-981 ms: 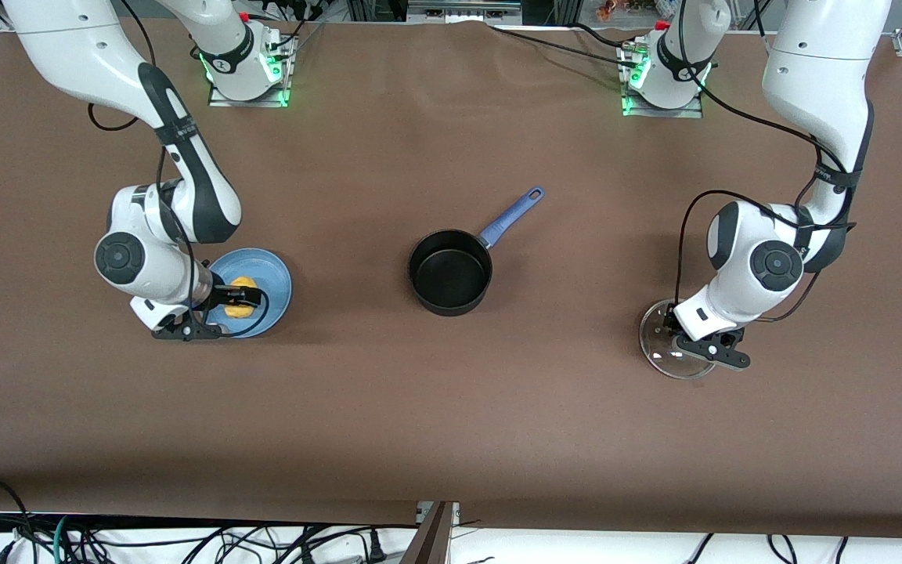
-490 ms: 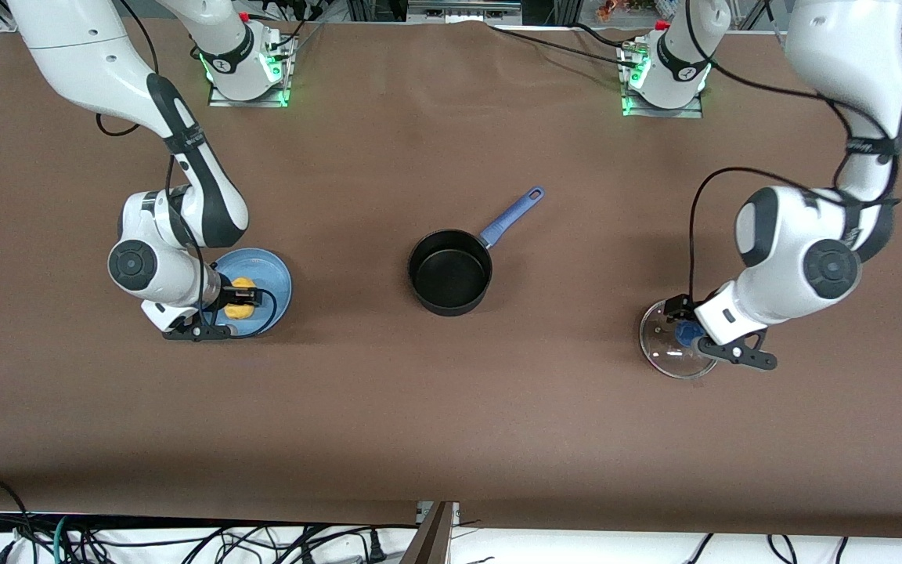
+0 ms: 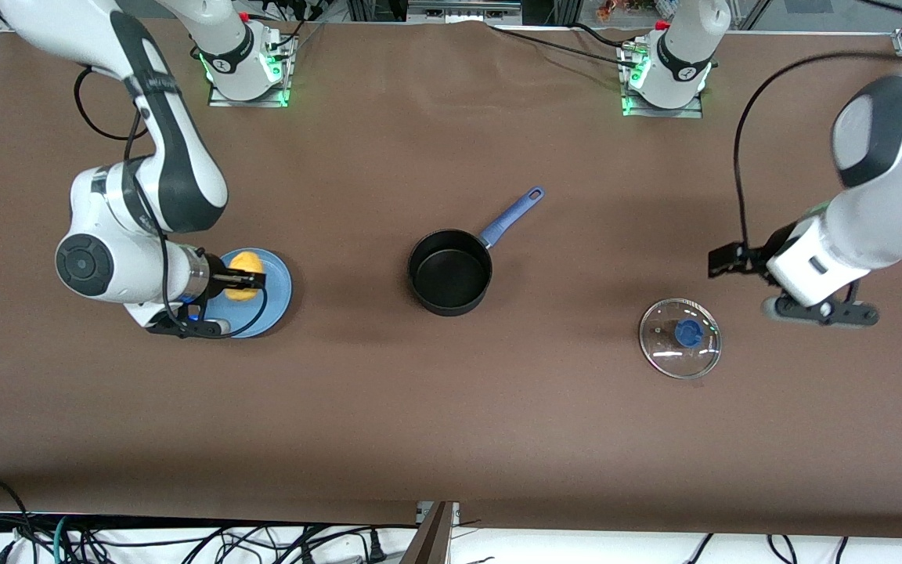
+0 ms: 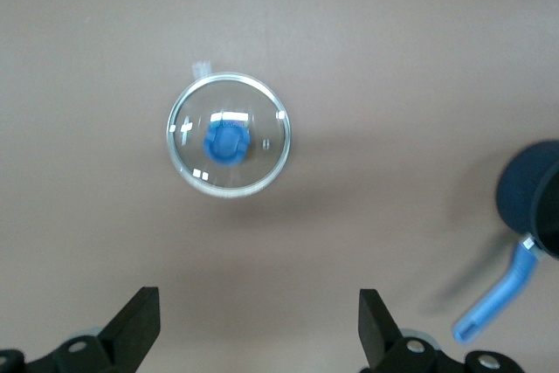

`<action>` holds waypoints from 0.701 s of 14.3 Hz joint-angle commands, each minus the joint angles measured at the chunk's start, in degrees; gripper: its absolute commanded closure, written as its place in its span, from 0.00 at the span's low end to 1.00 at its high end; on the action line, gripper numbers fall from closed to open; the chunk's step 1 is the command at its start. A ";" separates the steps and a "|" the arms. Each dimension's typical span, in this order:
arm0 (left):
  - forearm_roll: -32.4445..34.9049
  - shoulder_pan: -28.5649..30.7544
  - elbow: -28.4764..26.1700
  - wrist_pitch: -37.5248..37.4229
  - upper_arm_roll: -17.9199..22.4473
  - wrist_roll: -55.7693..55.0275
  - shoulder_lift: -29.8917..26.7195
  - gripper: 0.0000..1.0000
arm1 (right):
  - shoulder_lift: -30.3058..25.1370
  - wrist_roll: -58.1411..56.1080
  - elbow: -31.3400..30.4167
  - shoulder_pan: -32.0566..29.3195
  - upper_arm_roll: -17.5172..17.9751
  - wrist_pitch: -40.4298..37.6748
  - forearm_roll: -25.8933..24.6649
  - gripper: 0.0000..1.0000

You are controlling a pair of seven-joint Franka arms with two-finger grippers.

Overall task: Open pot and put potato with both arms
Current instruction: 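Carry the yellow potato with the right gripper over the saucepan and lower it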

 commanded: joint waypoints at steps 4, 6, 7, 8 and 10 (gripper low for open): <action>1.00 2.33 4.67 -7.52 0.22 -1.07 -5.00 0.00 | 4.65 29.94 8.50 11.66 0.35 2.46 7.94 0.58; 2.13 2.33 4.49 -9.20 -0.48 -3.34 -5.09 0.00 | 8.08 39.09 10.53 16.59 0.35 8.25 7.86 0.58; 3.19 2.33 4.58 -9.38 -1.18 -5.01 -5.09 0.00 | 9.58 42.96 10.63 18.70 0.26 11.59 7.86 0.58; 3.20 2.33 4.58 -9.47 -1.71 -5.63 -5.17 0.00 | 11.33 45.96 10.63 20.55 0.26 15.28 7.52 0.58; 3.11 2.24 4.58 -9.47 -1.80 -5.55 -5.26 0.00 | 14.85 49.76 10.63 23.36 0.09 21.53 6.99 0.57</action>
